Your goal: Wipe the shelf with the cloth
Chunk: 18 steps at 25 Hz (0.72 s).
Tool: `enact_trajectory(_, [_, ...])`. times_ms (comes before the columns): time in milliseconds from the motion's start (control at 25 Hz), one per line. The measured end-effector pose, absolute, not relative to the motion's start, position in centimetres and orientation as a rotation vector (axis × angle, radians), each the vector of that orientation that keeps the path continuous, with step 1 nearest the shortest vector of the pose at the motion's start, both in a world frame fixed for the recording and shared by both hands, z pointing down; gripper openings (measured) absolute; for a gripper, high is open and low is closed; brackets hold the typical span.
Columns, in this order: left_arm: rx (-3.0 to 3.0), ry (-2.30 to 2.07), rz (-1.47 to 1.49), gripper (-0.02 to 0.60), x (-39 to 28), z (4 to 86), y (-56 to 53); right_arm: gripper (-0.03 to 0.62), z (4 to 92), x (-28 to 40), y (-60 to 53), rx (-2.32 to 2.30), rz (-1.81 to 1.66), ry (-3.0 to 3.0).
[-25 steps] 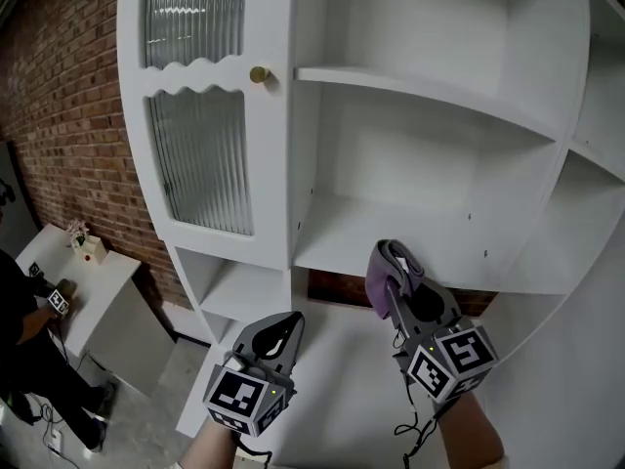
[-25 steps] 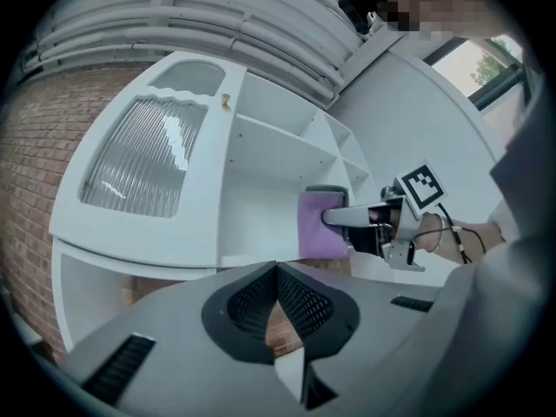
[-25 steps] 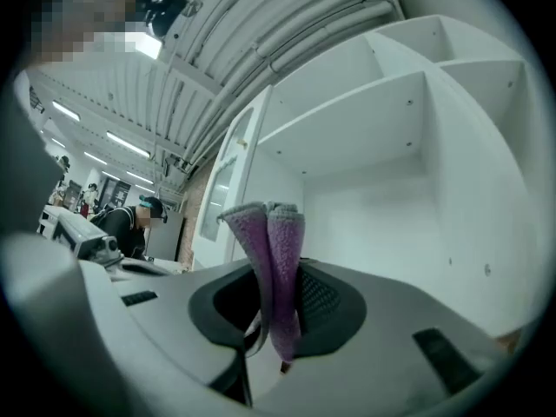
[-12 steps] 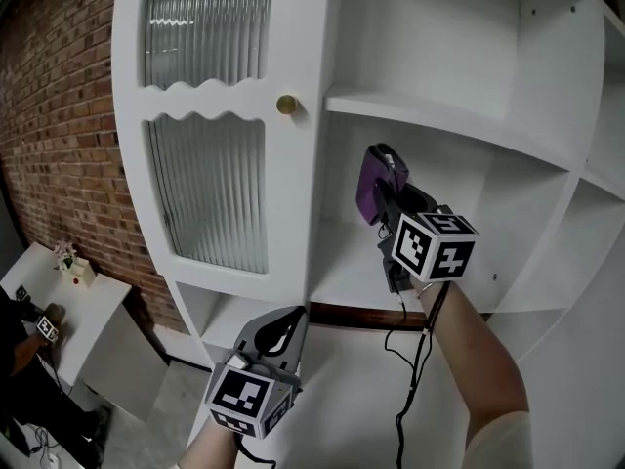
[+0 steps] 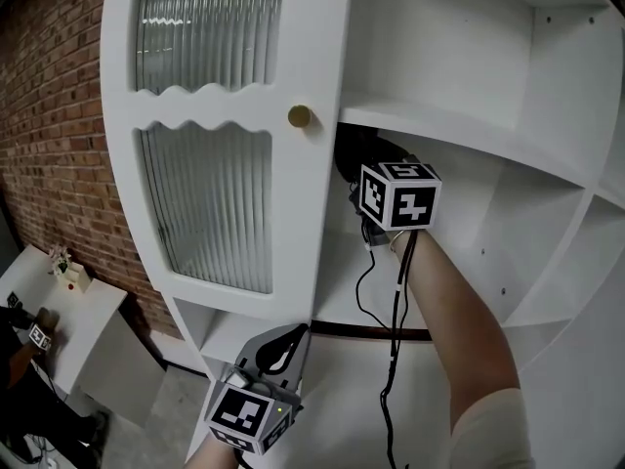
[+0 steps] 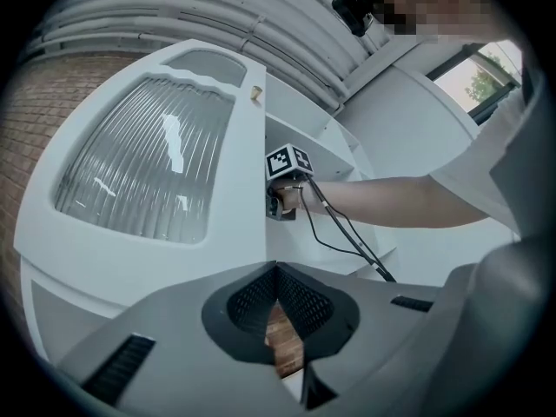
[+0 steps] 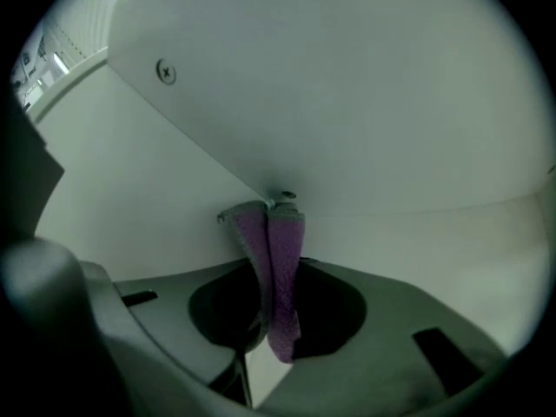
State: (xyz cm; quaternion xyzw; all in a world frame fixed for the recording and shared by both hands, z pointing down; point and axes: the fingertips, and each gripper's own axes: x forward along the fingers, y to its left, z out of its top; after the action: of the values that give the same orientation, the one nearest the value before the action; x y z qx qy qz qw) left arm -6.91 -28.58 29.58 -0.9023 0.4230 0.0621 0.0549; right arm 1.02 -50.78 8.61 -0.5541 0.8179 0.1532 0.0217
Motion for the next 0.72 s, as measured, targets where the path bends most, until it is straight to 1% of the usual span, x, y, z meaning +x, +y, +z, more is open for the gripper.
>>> enact_trajectory(240, [-2.716,1.310,0.172,0.012,-6.3,29.7,-28.3,0.083,8.6,1.8,-52.7,-1.740,0.507,2.537])
enact_trajectory(720, [-2.721,1.371,0.134,0.012,-4.3,31.7,-27.5,0.086,8.0,9.6,-52.6,-1.953,0.504,2.463])
